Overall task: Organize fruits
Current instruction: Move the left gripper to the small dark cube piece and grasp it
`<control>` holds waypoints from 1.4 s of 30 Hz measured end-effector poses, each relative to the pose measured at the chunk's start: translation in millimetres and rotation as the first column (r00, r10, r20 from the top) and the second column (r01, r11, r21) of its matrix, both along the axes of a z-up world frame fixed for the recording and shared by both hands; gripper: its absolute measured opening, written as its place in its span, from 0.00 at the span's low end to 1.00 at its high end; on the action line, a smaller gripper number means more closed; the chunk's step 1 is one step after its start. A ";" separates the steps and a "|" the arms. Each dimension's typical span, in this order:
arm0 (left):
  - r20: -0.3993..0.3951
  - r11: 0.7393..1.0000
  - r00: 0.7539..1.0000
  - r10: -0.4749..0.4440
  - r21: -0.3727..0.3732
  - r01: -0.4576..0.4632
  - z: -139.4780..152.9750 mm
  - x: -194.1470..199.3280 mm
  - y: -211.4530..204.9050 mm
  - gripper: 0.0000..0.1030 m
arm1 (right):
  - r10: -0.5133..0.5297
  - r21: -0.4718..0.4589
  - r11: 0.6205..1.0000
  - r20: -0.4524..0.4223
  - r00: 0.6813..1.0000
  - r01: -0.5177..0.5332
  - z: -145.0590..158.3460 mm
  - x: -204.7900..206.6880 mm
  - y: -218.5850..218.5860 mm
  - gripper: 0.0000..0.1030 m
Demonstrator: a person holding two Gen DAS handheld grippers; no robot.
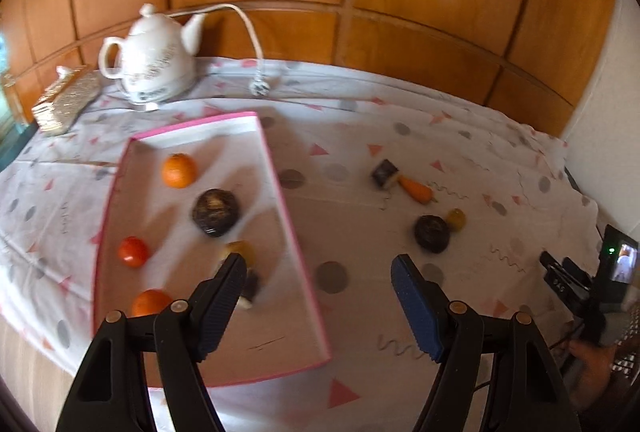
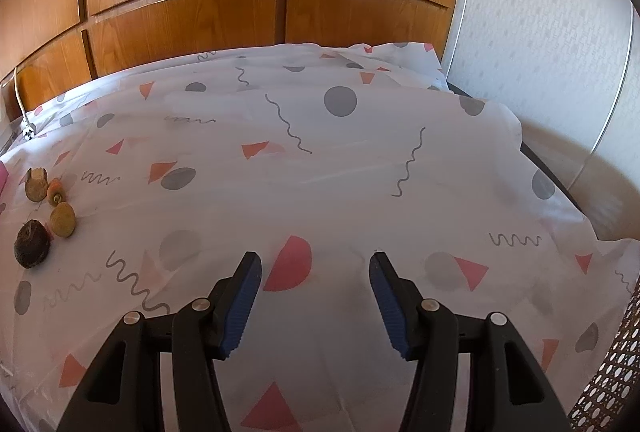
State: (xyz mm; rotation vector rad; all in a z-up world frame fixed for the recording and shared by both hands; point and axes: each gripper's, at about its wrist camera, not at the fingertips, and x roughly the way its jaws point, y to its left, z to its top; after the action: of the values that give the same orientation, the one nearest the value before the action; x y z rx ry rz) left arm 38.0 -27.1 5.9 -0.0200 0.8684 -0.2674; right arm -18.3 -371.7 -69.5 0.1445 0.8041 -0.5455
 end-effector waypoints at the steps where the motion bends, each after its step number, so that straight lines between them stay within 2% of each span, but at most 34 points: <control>1: -0.011 1.000 1.000 -0.007 -0.011 0.006 0.3 3.7 -4.2 0.73 | 0.000 0.003 1.000 0.000 1.000 0.000 -1.1 1.1 -1.4 0.56; 8: -0.082 0.997 0.995 -0.065 -0.057 0.061 -5.7 29.7 -35.3 0.71 | -0.001 0.018 1.000 0.006 1.000 0.001 -6.6 -0.2 -2.3 0.56; 10: -0.105 0.996 0.992 -0.074 -0.060 0.068 -10.6 37.4 -42.3 0.63 | -0.002 0.022 1.000 0.010 1.000 0.001 -7.2 -0.7 -2.7 0.56; 12: -0.123 0.994 0.988 -0.093 -0.067 0.085 -14.9 44.9 -49.3 0.49 | -0.003 0.027 1.000 0.012 1.000 0.002 -7.9 -0.8 -3.4 0.56; 15: -0.145 0.992 0.983 -0.115 -0.077 0.104 -19.8 54.2 -56.6 0.37 | -0.002 0.034 0.999 0.016 1.000 0.001 -8.3 -0.7 -4.5 0.57; 26: -0.167 0.989 0.976 -0.140 -0.072 0.129 -30.7 76.5 -77.0 0.37 | -0.004 0.042 0.999 0.025 1.000 0.003 -9.4 -0.2 -6.0 0.60; 32: -0.156 0.985 0.974 -0.162 -0.088 0.150 -25.7 86.4 -91.7 0.36 | -0.005 0.042 0.999 0.028 1.000 0.004 -9.6 -0.1 -6.1 0.60; 35: -0.120 0.988 0.981 -0.155 -0.036 0.152 -24.8 96.6 -99.9 0.35 | -0.005 0.043 0.999 0.029 1.000 0.004 -9.8 0.3 -6.0 0.61; 37: -0.132 0.984 0.975 -0.176 -0.008 0.177 -29.6 107.5 -106.8 0.35 | -0.005 0.043 0.999 0.029 1.000 0.004 -9.8 0.5 -6.0 0.61; 39: -0.129 0.982 0.975 -0.180 0.030 0.185 -34.0 115.1 -111.4 0.47 | -0.005 0.044 0.999 0.030 1.000 0.004 -9.8 0.2 -5.8 0.61; 42: -0.116 0.977 0.974 -0.194 0.061 0.202 -40.3 127.6 -115.9 0.47 | -0.006 0.044 0.999 0.030 1.000 0.004 -9.7 0.1 -5.7 0.62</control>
State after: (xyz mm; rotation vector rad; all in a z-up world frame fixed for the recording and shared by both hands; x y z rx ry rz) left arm 165.7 -142.9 -34.4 0.1214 0.9903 -0.4249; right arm -18.2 -377.4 -79.2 0.1945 0.7866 -0.5297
